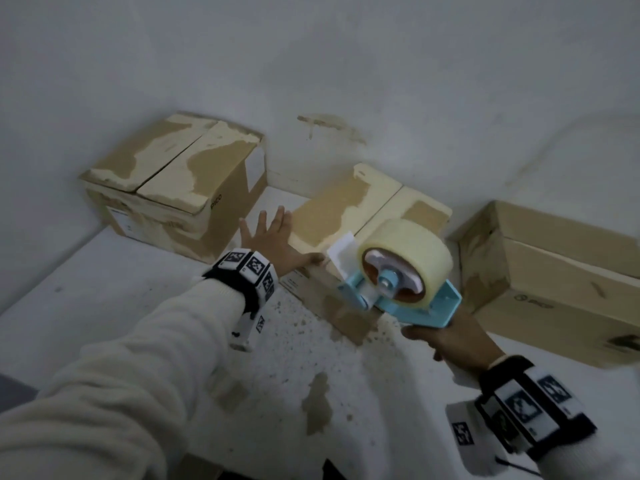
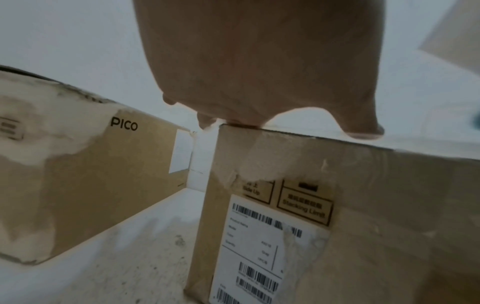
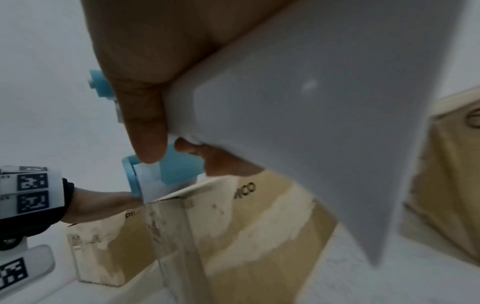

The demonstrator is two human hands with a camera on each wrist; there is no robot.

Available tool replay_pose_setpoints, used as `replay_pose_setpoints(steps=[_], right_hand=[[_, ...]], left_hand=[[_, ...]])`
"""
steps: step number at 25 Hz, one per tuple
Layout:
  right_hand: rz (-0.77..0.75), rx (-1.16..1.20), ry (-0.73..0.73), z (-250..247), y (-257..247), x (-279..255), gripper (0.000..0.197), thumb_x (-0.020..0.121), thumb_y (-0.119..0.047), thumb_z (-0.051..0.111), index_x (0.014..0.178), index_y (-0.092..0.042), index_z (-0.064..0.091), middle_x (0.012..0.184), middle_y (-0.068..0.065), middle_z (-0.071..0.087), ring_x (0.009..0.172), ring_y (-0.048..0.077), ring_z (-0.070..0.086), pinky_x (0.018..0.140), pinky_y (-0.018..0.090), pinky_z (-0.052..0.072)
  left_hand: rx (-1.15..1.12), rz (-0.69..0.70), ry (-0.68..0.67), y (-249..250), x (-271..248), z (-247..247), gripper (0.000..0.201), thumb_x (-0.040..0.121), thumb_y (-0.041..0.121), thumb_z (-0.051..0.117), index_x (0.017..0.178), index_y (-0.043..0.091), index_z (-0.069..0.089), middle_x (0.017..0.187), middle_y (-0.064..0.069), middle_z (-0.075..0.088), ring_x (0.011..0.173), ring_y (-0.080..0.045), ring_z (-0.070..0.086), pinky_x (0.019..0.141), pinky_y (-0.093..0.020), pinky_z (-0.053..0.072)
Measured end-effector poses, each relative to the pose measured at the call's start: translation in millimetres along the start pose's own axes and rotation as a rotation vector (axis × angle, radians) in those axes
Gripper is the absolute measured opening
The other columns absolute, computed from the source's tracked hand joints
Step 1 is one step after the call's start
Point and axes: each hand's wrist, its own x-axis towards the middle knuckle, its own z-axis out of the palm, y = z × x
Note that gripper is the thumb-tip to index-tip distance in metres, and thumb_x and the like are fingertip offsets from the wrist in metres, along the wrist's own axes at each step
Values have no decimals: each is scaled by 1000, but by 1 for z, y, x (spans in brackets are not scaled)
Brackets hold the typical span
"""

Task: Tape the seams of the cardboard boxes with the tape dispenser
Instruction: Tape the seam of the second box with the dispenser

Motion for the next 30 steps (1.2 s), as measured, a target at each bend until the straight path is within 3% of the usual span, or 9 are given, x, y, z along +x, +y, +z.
replay_pose_setpoints(steps=[4, 7, 11, 13, 16, 19, 23, 27, 30], right_hand=[[58, -28, 14, -19, 36, -28, 18, 73, -6, 74, 89, -12, 66, 84, 13, 70, 58, 15, 60, 40, 18, 42], [41, 36, 37, -16, 43, -30, 20, 72, -2, 73, 89, -10, 66, 78, 7, 68, 53, 2, 59, 39, 11, 38], [13, 77, 36, -11, 46, -30, 21, 73, 0, 72, 85, -15, 63, 69, -4, 62, 49, -8, 55, 40, 8, 37], [-3, 61, 6, -13, 48, -30, 21, 75, -2, 72, 89, -14, 63, 71, -6, 61, 51, -10, 56, 41, 7, 38], [1, 3, -39, -17, 48, -30, 17, 76, -6, 72, 91, -12, 64, 71, -6, 61, 55, 1, 56, 46, 12, 40], [4, 92, -61, -21, 47, -30, 18, 75, -4, 71, 91, -7, 63, 75, 7, 64, 53, 12, 50, 45, 20, 40], [18, 98, -60, -38, 64, -47, 20, 74, -3, 71, 83, -19, 63, 72, -1, 63, 50, 0, 52, 48, 20, 40], [50, 125, -54, -49, 87, -59, 16, 74, -1, 70, 86, -7, 61, 71, 9, 61, 40, 1, 45, 42, 19, 38], [47, 101, -34, -41, 92, -54, 18, 72, -4, 71, 81, -17, 63, 71, -1, 63, 52, 2, 53, 51, 22, 40]], left_hand=[[43, -9, -16, 4, -1, -2, 127, 55, 96, 29, 150, 22, -9, 158, 6, -17, 146, -26, -14, 111, -64, -9], [107, -38, -21, 10, -9, -10, 121, 64, 91, 31, 150, 18, -10, 158, 2, -19, 146, -26, -18, 109, -63, -12], [151, 173, 166, 63, -38, 5, 79, 95, 47, 37, 150, 11, -6, 158, -6, -18, 146, -27, -15, 115, -55, -5], [142, 309, 94, 93, -50, 28, 72, 99, 38, 34, 150, 10, -8, 158, -7, -18, 146, -26, -16, 118, -50, -4], [172, 310, 25, 99, -44, 51, 72, 97, 40, 32, 150, 12, -7, 158, -9, -15, 147, -25, -14, 118, -47, -4], [179, 294, 41, 94, -43, 53, 73, 96, 41, 36, 151, 15, -4, 159, -7, -14, 147, -22, -11, 118, -46, -3], [162, 267, 57, 105, -50, 48, 80, 93, 51, 34, 150, 10, -6, 159, -5, -12, 148, -20, -8, 118, -45, -2], [93, 253, 20, 105, -52, 46, 101, 82, 72, 35, 150, 10, -7, 159, -4, -13, 147, -18, -10, 119, -46, -4], [131, 233, 18, 108, -51, 46, 102, 82, 70, 40, 149, 10, -8, 159, -5, -15, 147, -20, -12, 118, -47, -5]])
